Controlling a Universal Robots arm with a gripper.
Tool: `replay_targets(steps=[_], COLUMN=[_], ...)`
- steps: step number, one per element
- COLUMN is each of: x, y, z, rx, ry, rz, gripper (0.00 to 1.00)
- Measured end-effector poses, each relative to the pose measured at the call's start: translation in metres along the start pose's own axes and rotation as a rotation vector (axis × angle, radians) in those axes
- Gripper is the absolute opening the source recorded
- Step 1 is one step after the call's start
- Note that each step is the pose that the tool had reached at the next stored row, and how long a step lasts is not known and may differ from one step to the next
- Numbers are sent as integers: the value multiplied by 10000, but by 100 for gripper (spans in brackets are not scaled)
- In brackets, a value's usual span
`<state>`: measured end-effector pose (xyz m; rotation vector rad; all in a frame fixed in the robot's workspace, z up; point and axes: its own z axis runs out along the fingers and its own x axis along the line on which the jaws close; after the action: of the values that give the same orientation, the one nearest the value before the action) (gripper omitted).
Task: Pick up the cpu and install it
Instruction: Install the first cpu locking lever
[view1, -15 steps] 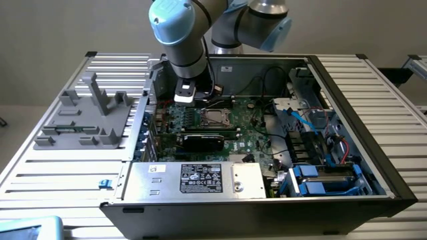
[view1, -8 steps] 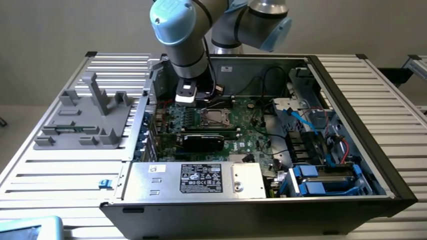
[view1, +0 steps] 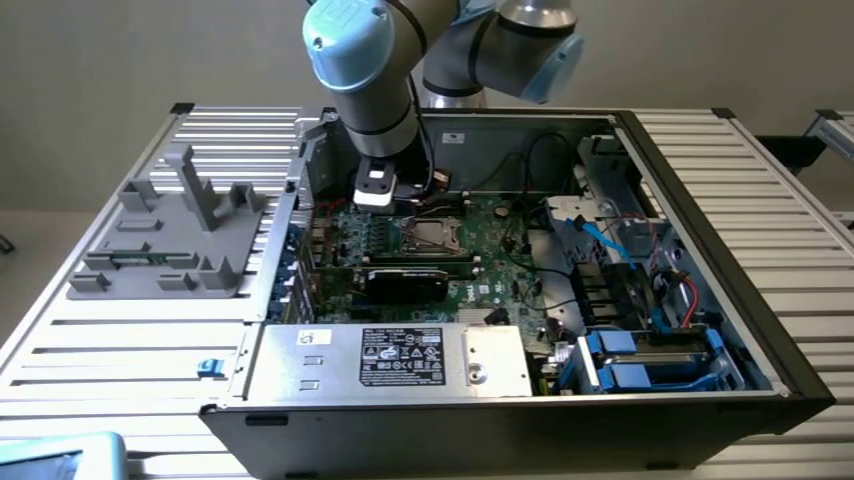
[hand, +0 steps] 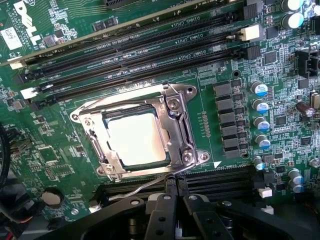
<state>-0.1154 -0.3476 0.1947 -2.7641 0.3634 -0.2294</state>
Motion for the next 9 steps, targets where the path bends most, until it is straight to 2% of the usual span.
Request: replay_targets(steps=[9], x=[0], y=[0], z=[5], rx=[25], ry=[14], rz=[-5], gripper=[11])
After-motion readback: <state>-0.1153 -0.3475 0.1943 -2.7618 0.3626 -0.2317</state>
